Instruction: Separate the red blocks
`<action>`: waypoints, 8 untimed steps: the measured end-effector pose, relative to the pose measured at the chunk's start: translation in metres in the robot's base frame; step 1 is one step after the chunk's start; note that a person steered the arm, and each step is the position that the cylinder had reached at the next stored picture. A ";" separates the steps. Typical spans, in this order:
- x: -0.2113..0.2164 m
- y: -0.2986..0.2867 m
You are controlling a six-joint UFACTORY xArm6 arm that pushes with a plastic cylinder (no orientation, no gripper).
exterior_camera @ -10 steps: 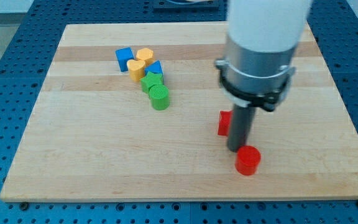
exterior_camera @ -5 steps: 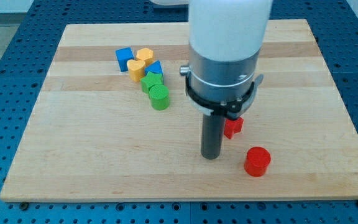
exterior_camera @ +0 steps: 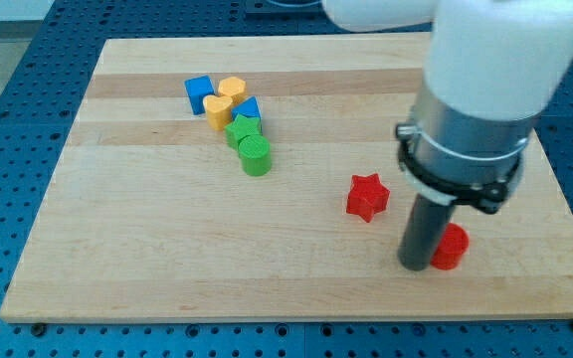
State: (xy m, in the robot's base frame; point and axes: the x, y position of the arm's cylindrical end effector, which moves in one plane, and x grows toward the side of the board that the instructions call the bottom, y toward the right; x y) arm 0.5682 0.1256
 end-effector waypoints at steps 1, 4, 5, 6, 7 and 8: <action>-0.001 0.019; -0.019 0.043; -0.018 0.014; -0.002 -0.047; 0.004 -0.081; -0.025 -0.105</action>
State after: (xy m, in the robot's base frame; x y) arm 0.5432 0.0207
